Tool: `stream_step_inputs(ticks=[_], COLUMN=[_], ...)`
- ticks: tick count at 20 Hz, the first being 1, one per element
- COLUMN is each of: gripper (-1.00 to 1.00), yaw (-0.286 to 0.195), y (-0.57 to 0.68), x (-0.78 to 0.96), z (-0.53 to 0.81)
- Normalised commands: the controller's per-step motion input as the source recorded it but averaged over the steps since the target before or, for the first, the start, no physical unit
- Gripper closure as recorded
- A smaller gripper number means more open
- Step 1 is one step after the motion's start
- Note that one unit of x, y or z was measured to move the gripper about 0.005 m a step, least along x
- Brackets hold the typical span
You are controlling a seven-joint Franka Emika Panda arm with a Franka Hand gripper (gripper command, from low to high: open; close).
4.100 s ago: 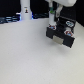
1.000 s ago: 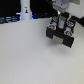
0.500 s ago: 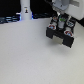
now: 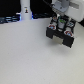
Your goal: Open the kcup holder, insert the kcup into the holder, and close the kcup holder
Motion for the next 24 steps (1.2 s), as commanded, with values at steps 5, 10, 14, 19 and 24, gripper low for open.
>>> stream_step_inputs(ticks=[5, 10, 14, 19, 24], gripper=[-1.00, -1.00, -1.00, -1.00, -1.00], yaw=[0.095, 0.093, 0.110, 0.062, 0.045], y=[0.05, -0.15, -0.32, -0.45, -0.44], x=[0.16, 0.21, 0.25, 0.47, 0.55], z=[0.35, 0.59, 0.59, 0.36, 0.26])
